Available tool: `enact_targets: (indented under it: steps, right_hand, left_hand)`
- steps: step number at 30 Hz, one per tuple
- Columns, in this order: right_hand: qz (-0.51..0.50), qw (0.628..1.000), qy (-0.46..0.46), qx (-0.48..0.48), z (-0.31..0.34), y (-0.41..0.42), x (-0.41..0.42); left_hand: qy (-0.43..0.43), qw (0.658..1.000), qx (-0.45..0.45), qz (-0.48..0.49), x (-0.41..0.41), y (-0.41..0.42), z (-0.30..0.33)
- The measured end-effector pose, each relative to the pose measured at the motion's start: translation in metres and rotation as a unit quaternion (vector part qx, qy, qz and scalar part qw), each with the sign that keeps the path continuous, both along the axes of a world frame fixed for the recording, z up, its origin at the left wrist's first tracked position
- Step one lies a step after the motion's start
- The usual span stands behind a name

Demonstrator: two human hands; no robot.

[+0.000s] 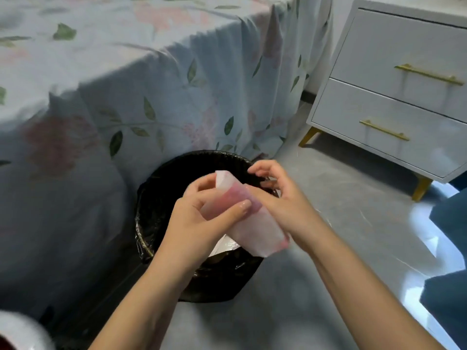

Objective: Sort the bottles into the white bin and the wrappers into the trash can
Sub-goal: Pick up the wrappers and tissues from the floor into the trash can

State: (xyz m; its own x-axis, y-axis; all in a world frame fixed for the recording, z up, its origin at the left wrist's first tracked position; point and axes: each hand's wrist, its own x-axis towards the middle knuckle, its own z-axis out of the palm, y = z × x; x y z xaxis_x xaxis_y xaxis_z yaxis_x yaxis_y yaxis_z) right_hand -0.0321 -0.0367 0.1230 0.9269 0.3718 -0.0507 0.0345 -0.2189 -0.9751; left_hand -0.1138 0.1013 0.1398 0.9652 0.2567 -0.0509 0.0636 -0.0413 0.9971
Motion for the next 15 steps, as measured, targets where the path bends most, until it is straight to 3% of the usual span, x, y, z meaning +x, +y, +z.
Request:
enact_targets:
  steps: [2, 6, 8, 12, 15]
  right_hand:
    - [0.067, 0.997, 0.009, 0.046, -0.006, 0.01, -0.011]
    - [0.119, 0.953, 0.23, 0.158, 0.006, 0.01, -0.024]
    - [0.161, 0.929, 0.288, 0.166, 0.01, 0.001, -0.025]
    - [0.189, 0.952, 0.238, 0.049, 0.006, -0.01, -0.025]
    - [0.18, 0.971, 0.152, -0.045, 0.003, -0.012, -0.013]
  left_hand:
    - [-0.022, 1.0, 0.011, 0.015, 0.002, 0.001, -0.001]
    - [-0.026, 0.997, -0.06, 0.04, 0.001, 0.001, -0.008]
    - [-0.024, 0.996, -0.024, 0.085, 0.001, 0.0, -0.009]
    - [-0.024, 0.989, 0.049, 0.136, -0.001, -0.001, -0.01]
    - [0.049, 0.979, 0.073, 0.182, 0.0, 0.004, -0.017]
